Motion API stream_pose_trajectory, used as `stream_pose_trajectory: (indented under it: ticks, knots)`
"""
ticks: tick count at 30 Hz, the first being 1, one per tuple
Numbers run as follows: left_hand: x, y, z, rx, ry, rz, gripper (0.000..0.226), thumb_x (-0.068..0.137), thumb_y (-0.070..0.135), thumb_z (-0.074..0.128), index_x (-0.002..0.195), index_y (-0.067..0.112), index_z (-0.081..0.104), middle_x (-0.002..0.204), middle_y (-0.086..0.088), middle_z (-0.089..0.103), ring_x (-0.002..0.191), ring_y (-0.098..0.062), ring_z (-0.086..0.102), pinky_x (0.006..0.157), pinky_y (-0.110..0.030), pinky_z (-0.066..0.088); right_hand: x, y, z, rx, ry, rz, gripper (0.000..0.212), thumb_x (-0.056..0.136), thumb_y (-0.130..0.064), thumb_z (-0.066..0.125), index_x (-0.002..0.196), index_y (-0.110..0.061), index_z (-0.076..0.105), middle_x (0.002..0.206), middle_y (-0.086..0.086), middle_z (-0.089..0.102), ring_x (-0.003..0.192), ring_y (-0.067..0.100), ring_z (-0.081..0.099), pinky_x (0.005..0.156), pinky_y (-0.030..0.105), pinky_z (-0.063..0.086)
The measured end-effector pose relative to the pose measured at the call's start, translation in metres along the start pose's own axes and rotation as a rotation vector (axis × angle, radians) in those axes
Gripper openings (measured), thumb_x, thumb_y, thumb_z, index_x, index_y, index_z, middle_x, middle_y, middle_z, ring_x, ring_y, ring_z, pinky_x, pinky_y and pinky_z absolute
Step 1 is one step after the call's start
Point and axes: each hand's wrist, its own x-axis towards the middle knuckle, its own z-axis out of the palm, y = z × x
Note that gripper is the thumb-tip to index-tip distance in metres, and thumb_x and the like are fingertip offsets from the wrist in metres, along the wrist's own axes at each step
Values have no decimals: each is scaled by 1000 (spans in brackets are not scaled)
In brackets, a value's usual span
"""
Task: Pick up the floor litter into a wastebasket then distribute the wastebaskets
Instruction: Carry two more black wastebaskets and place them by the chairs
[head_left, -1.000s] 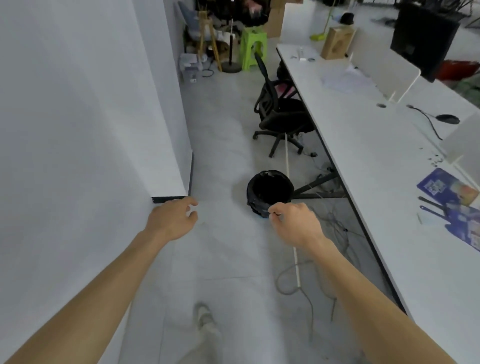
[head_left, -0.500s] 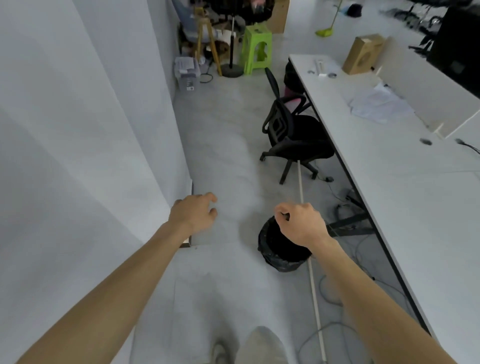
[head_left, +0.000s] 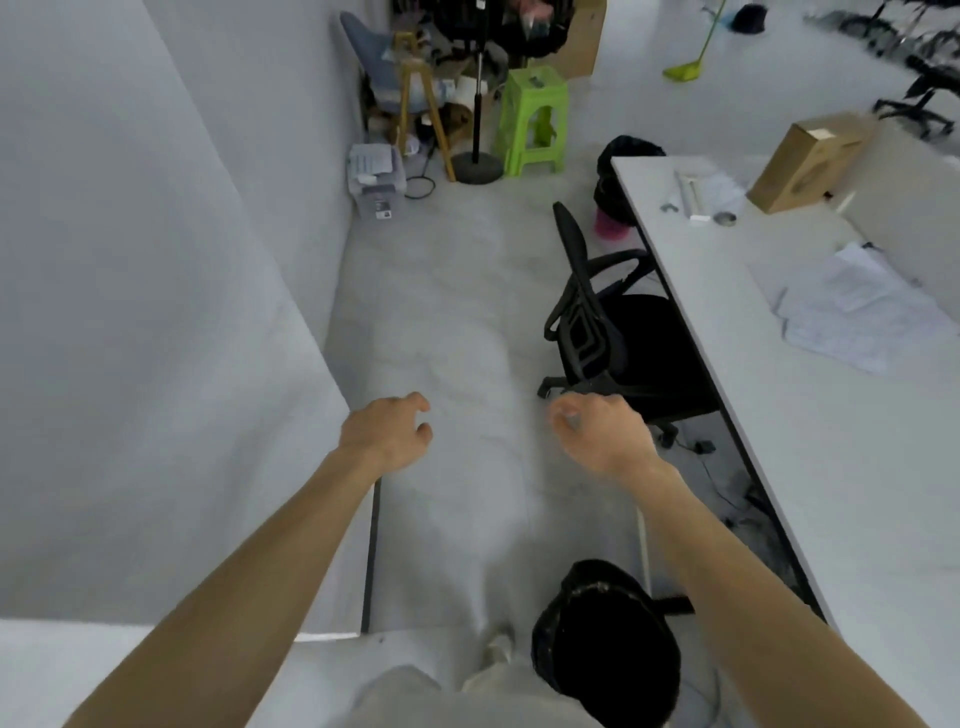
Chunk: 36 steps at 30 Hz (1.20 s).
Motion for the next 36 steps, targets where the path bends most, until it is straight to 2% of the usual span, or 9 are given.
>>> stream_pose_trajectory:
  ticks: [7, 12, 15, 18, 22, 29, 36]
  knots:
    - [198, 25, -63, -25, -6, 1, 40, 94, 38, 46, 133, 32, 50, 131, 1, 62, 119, -23, 57, 100, -39, 46, 198, -7, -64, 29, 11, -7, 32, 94, -42, 44, 114, -34, 67, 104, -2, 73, 105, 30, 63, 90, 47, 53]
    - [338, 30, -95, 25, 13, 70, 40, 92, 41, 47, 131, 33, 52, 127, 1, 65, 118, -23, 59, 99, -41, 47, 326, -8, -81, 19, -4, 4, 33, 97, -40, 48, 125, -33, 64, 113, -1, 72, 103, 25, 66, 93, 43, 54]
    - [455, 32, -148, 66, 2, 104, 40, 93, 40, 46, 132, 34, 51, 127, 3, 64, 119, -21, 58, 99, -39, 46, 441, -14, -101, 57, 13, 55, 34, 97, -42, 49, 126, -34, 64, 115, -2, 71, 105, 24, 66, 93, 43, 54]
    - [555, 34, -207, 99, 29, 128, 40, 93, 39, 46, 132, 33, 51, 128, 1, 63, 119, -23, 58, 99, -40, 46, 534, -15, -127, 87, 23, 112, 34, 96, -44, 48, 125, -35, 64, 111, -1, 73, 99, 22, 68, 87, 40, 57]
    - [673, 52, -266, 132, -3, 161, 40, 93, 39, 48, 131, 31, 52, 130, -1, 62, 120, -24, 57, 100, -40, 45, 635, -5, -153, 112, 34, 179, 32, 97, -43, 50, 124, -34, 65, 118, -6, 71, 109, 20, 65, 92, 37, 54]
    - [887, 130, -326, 180, -31, 282, 40, 96, 38, 46, 135, 29, 50, 129, -2, 62, 115, -25, 59, 96, -41, 48, 838, 35, -188, 154, 54, 230, 33, 98, -41, 48, 127, -34, 63, 126, -7, 67, 112, 21, 63, 91, 38, 53]
    - [1074, 209, -383, 229, -92, 323, 38, 97, 39, 46, 133, 29, 50, 125, -1, 63, 109, -23, 60, 92, -39, 49, 1024, 79, -262, 173, 52, 299, 33, 101, -40, 45, 129, -34, 62, 127, 0, 66, 114, 26, 61, 92, 40, 53]
